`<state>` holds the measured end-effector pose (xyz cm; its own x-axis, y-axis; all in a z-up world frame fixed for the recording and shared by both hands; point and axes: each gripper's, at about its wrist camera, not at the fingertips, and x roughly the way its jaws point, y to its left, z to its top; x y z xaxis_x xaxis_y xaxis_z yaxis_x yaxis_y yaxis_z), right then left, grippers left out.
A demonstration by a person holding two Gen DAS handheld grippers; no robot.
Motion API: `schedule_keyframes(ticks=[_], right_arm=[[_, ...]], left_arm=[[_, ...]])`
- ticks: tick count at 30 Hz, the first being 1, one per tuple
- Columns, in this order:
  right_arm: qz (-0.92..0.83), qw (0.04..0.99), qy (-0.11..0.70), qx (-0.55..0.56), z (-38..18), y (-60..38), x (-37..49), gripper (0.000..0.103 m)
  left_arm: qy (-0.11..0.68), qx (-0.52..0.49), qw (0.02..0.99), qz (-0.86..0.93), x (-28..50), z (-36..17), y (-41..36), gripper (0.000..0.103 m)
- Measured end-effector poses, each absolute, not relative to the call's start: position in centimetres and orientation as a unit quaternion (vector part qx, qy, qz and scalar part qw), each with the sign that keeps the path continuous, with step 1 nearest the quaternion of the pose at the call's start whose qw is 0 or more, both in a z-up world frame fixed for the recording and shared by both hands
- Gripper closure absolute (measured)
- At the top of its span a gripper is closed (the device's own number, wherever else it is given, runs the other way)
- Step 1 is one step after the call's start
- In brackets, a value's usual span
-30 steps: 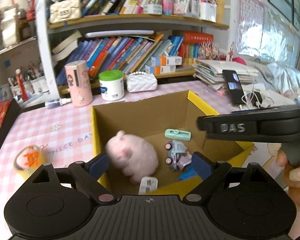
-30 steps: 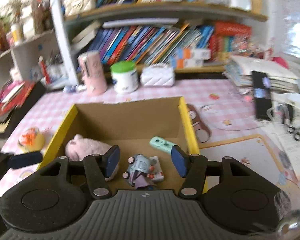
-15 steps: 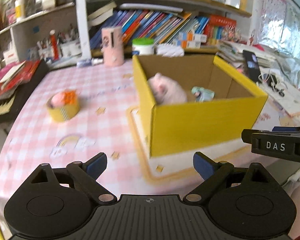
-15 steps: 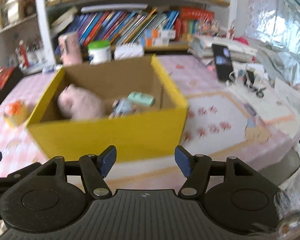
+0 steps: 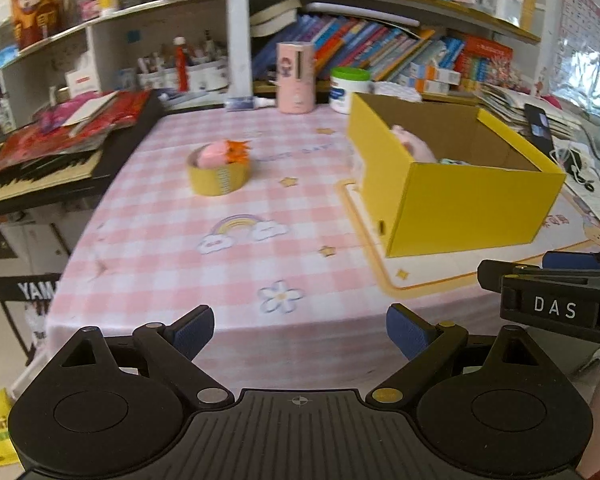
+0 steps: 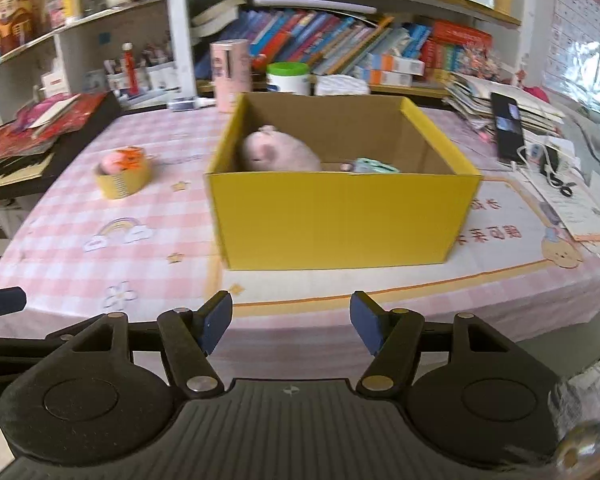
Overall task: Organize objects
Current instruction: 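Pull both tools back from the yellow box toward the tape roll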
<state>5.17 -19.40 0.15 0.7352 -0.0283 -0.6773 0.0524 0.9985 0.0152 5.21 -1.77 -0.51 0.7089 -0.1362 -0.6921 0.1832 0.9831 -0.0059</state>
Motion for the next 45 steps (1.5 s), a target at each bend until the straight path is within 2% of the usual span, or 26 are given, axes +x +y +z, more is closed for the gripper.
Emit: schedule_keyframes(ticks=[25, 45], right_arm=[[0.027, 0.935, 0.352, 0.002, 0.5, -11.3, 2.6, 0.036], [0.044, 0.929, 0.366, -0.019, -0.2, -8.4, 5.8, 0.036]], left_arm=[[0.357, 0.014, 0.933, -0.046, 2.4, 0.1, 5.5, 0.008], [0.371, -0.006, 0.928, -0.033, 6.0, -1.2, 8.0, 0.008]])
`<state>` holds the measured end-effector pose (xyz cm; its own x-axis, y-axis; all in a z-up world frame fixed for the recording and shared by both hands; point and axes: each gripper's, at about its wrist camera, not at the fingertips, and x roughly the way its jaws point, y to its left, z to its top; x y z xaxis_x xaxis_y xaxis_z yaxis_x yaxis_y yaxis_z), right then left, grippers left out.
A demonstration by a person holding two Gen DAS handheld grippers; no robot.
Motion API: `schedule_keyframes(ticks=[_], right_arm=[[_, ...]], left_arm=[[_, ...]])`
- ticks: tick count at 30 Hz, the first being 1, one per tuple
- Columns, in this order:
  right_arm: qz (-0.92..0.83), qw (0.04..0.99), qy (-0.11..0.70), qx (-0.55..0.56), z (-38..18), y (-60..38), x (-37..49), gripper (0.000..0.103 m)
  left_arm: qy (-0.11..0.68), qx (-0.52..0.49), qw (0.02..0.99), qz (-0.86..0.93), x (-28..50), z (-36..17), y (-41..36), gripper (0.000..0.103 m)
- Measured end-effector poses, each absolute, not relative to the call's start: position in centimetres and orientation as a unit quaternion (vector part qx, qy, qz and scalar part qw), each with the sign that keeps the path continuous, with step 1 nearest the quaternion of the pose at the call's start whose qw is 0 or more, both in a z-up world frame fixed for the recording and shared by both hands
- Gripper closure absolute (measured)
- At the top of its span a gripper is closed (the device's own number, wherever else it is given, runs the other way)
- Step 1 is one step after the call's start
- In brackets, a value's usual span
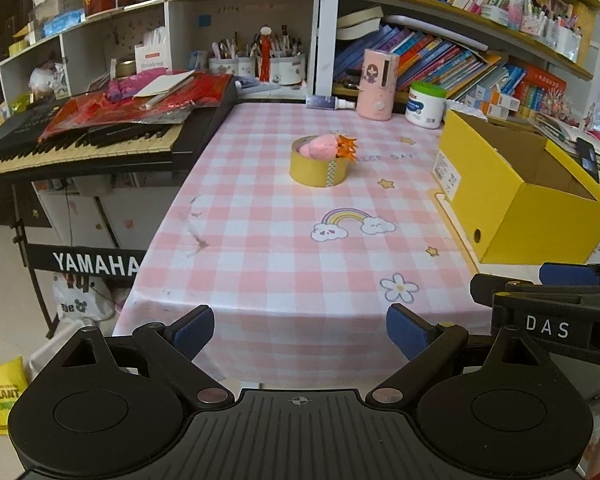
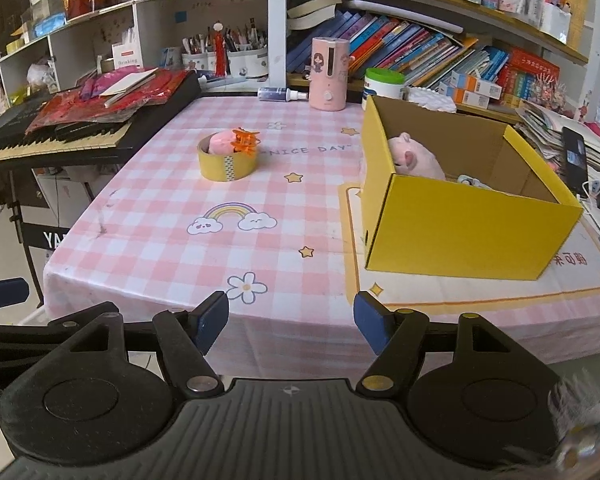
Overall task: Organize objects
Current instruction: 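Pull both tools back from the yellow box toward the tape roll, then grasp the pink pom-pom with orange clip with the right tool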
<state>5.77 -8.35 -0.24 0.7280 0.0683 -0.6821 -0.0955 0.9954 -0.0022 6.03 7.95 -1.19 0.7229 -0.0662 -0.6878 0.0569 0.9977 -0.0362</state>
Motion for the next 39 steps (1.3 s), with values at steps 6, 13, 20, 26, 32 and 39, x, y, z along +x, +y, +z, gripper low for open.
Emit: schedule_keyframes(ticks=[6, 13, 20, 26, 32, 39], right_arm=[[0.055, 0.926, 0.372, -0.020, -0.6, -8.0, 9.3, 0.036], [0.079, 0.925, 0.371, -0.020, -0.4, -7.7, 14.7, 0.036], [0.093, 0.931, 0.353, -0.013, 0.4, -8.3, 19.5, 0.036], [0.104, 0.930, 0.353, -0.012, 0.3, -9.0, 23.6, 0.036], [0.135, 0.930, 0.341, -0.018, 0.6, -8.7, 27.2, 0.036], [0.194, 0.911, 0.364, -0.011, 0.0, -6.8, 32.0, 0.037]], left_arm=[[0.373, -0.007, 0.927, -0.017, 9.3, -1.4, 8.2, 0.008], [0.376, -0.003, 0.927, 0.004, 13.9, -1.2, 8.1, 0.008], [0.378, 0.001, 0.926, 0.016, 18.3, -1.1, 7.5, 0.008], [0.388, 0.013, 0.921, 0.002, 22.0, -2.0, 6.4, 0.008], [0.399, 0.034, 0.916, -0.006, 25.1, -3.1, 5.0, 0.008], [0.414, 0.035, 0.910, -0.006, 26.3, -4.1, 5.1, 0.008]])
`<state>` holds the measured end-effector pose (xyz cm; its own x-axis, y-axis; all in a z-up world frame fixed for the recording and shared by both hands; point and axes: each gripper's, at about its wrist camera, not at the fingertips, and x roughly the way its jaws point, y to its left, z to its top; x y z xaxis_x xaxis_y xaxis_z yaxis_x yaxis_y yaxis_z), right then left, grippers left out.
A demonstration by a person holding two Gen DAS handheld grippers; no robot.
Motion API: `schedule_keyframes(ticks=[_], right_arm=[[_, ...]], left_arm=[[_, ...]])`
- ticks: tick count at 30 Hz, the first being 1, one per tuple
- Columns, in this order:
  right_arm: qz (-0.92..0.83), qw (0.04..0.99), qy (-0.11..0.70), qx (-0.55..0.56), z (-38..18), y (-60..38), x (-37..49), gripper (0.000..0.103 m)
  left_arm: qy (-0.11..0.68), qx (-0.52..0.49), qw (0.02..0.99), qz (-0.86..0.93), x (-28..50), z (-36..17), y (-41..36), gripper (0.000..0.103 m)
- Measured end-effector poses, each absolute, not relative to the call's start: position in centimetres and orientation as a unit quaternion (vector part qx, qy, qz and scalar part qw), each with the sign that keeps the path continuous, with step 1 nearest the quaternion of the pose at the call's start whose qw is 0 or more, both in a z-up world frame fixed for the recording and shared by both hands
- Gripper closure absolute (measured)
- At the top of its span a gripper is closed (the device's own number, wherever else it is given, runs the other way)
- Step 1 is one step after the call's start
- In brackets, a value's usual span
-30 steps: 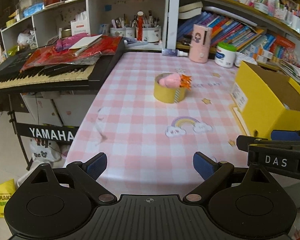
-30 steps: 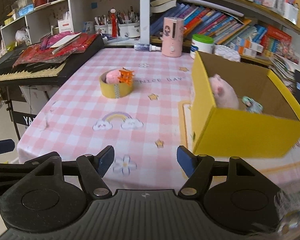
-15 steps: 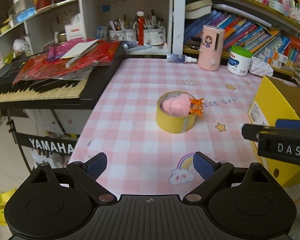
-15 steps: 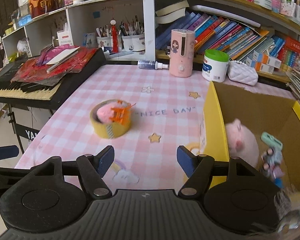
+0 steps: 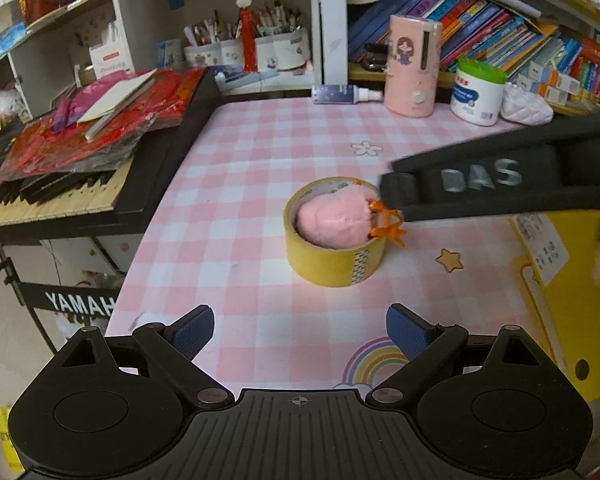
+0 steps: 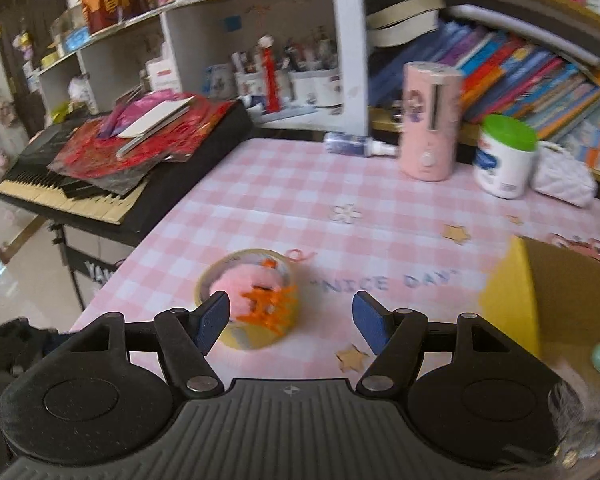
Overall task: Organize objects
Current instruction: 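Grasp the pink pom-pom with orange clip with the right tool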
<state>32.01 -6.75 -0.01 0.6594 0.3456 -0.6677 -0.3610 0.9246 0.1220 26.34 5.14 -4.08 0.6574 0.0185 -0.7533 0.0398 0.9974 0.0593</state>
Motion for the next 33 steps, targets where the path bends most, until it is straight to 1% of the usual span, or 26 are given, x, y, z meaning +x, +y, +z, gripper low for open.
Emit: schedule_keyframes(ticks=[6, 8, 9, 15, 17, 20, 21, 22, 24, 25, 26, 30, 33], right_arm=[[0.238, 0.895, 0.375, -0.046, -1.4, -3.8, 35.0, 0.038], [0.242, 0.890, 0.381, -0.069, -2.1, -2.8, 35.8, 0.041], [0.241, 0.889, 0.382, -0.078, -2.3, -2.5, 36.1, 0.045], [0.290, 0.859, 0.402, -0.129, -3.8, -0.9, 36.9, 0.046], [0.299, 0.859, 0.390, -0.145, -4.0, -0.6, 36.6, 0.048], [0.304, 0.858, 0.390, -0.137, -4.0, -0.7, 36.9, 0.050], [0.306, 0.859, 0.389, -0.132, -4.0, -0.9, 37.0, 0.054], [0.306, 0.862, 0.387, -0.120, -3.8, -1.2, 37.1, 0.068], [0.310, 0.872, 0.371, -0.079, -2.5, -2.2, 37.1, 0.089], [0.312, 0.873, 0.371, -0.057, -1.7, -2.8, 37.3, 0.098], [0.307, 0.876, 0.370, -0.035, -1.0, -3.5, 37.4, 0.102], [0.279, 0.893, 0.352, -0.008, 0.7, -5.8, 37.0, 0.102], [0.261, 0.896, 0.359, 0.000, 0.9, -7.1, 37.0, 0.100]], left_arm=[[0.420, 0.023, 0.907, 0.015, 27.0, -4.4, 6.0, 0.008], [0.421, 0.020, 0.907, 0.016, 27.1, -4.3, 6.1, 0.008], [0.421, 0.018, 0.907, 0.015, 27.1, -4.4, 6.1, 0.008], [0.424, 0.015, 0.906, 0.009, 27.6, -4.5, 6.0, 0.008], [0.424, 0.015, 0.905, 0.009, 27.7, -4.6, 6.0, 0.008], [0.426, 0.015, 0.905, 0.005, 28.1, -4.7, 5.7, 0.008], [0.424, 0.017, 0.906, 0.003, 28.2, -4.7, 5.5, 0.008], [0.420, 0.018, 0.907, 0.001, 28.4, -4.7, 5.4, 0.008], [0.414, 0.019, 0.910, -0.004, 28.8, -4.6, 5.1, 0.008], [0.412, 0.018, 0.911, -0.007, 29.2, -4.6, 4.9, 0.008], [0.411, 0.017, 0.912, -0.009, 29.5, -4.7, 4.8, 0.008], [0.409, 0.021, 0.912, -0.021, 30.8, -5.0, 3.8, 0.008], [0.411, 0.027, 0.911, -0.028, 31.3, -5.2, 3.1, 0.008]])
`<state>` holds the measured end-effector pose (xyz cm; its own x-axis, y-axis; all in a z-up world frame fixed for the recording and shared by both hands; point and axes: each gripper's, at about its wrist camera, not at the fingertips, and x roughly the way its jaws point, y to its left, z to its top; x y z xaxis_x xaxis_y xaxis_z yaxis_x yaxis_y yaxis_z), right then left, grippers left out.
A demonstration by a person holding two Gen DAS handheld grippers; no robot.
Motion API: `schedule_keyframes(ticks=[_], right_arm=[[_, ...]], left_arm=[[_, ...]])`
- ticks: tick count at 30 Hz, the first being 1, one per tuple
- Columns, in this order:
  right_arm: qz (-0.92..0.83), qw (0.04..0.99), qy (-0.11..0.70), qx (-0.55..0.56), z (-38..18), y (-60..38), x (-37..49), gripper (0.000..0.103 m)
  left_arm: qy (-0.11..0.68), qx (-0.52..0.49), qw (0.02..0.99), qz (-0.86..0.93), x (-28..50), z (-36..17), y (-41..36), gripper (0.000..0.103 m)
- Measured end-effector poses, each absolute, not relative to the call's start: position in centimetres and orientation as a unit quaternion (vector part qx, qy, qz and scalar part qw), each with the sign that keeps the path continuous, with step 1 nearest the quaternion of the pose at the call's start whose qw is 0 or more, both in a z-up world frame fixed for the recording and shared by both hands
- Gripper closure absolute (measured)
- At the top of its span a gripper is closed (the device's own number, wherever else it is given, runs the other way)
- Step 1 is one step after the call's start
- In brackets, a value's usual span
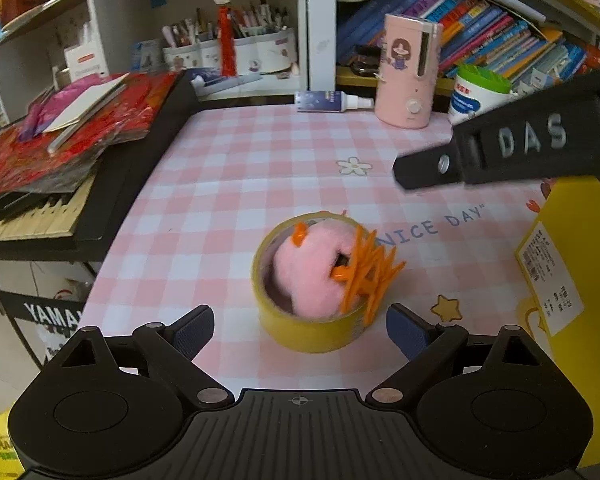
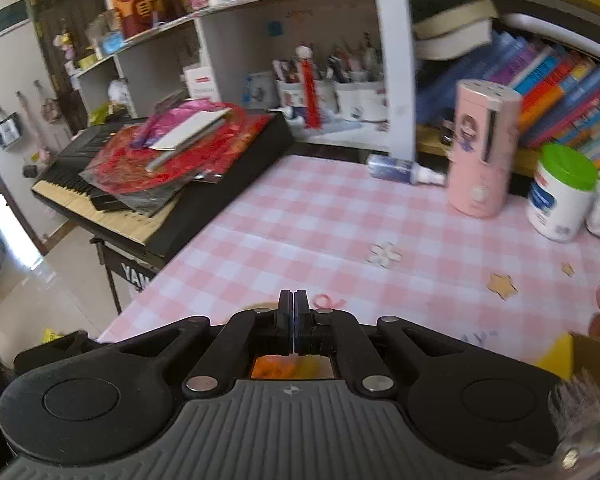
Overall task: Organize objects
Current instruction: 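Grasp the pink pom-pom with orange clip with the right tool, then grasp the clear tape roll with the left tool while the right tool holds the pom-pom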
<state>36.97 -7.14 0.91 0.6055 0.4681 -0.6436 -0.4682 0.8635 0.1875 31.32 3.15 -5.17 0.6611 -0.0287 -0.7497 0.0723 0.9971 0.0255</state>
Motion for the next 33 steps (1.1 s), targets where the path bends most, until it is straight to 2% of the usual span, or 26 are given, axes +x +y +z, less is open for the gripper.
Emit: schedule_keyframes(ticks=[2, 3, 5, 7, 8, 13, 15, 19, 22, 25, 33], right_arm=[[0.261, 0.889, 0.376, 0.013, 0.5, -7.6, 37.2, 0.099], [0.265, 0.885, 0.383, 0.018, 0.2, -7.7, 37.3, 0.094], [0.277, 0.878, 0.390, 0.022, -0.1, -7.5, 37.4, 0.083], [0.289, 0.874, 0.392, 0.012, -0.3, -6.7, 37.3, 0.062], [0.293, 0.872, 0.392, 0.004, -0.4, -6.2, 37.4, 0.060], [0.309, 0.856, 0.411, -0.055, -2.1, -3.2, 38.2, 0.059], [0.298, 0.848, 0.430, -0.088, -3.3, -2.1, 38.4, 0.055], [0.312, 0.839, 0.414, -0.162, -3.5, -0.8, 37.7, 0.049], [0.322, 0.835, 0.399, -0.201, -4.3, -0.2, 37.3, 0.051], [0.327, 0.845, 0.395, -0.153, -3.8, -1.4, 37.7, 0.055], [0.266, 0.905, 0.330, -0.039, 1.1, -6.7, 37.1, 0.056]], left_arm=[[0.411, 0.030, 0.910, -0.034, 31.2, -5.2, 2.7, 0.008], [0.411, 0.033, 0.910, -0.036, 30.9, -5.2, 2.6, 0.008], [0.413, 0.037, 0.909, -0.037, 30.4, -5.3, 2.4, 0.008], [0.417, 0.036, 0.907, -0.034, 30.1, -5.4, 2.5, 0.008], [0.419, 0.034, 0.907, -0.030, 29.9, -5.4, 2.7, 0.008], [0.424, 0.021, 0.905, -0.011, 29.5, -5.2, 3.6, 0.008], [0.425, 0.022, 0.905, -0.008, 29.4, -5.2, 3.7, 0.008], [0.428, 0.016, 0.904, -0.004, 29.1, -5.2, 4.0, 0.008], [0.426, 0.022, 0.905, -0.003, 29.0, -5.1, 3.8, 0.008], [0.420, 0.014, 0.907, -0.005, 29.2, -4.9, 3.9, 0.008], [0.415, 0.015, 0.909, -0.023, 31.7, -5.5, 2.8, 0.008]])
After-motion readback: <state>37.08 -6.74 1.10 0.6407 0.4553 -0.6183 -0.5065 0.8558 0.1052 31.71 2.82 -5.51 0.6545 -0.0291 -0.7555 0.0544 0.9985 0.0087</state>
